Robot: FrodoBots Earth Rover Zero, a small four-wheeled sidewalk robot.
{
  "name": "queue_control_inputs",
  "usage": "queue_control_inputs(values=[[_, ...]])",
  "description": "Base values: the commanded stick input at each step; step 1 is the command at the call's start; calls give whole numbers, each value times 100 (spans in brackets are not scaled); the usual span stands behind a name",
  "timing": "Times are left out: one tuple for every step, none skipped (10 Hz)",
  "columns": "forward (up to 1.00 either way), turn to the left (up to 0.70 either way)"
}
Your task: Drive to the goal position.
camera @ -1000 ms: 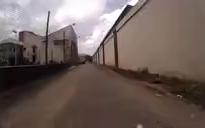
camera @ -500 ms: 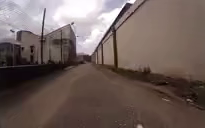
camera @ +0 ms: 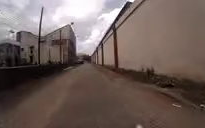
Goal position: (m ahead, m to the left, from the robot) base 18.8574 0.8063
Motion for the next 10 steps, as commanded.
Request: queue_control_inputs(values=[[50,2],[50,2],[50,2],[50,2],[50,2],[50,2],[50,2],[50,2],[50,2],[50,2]])
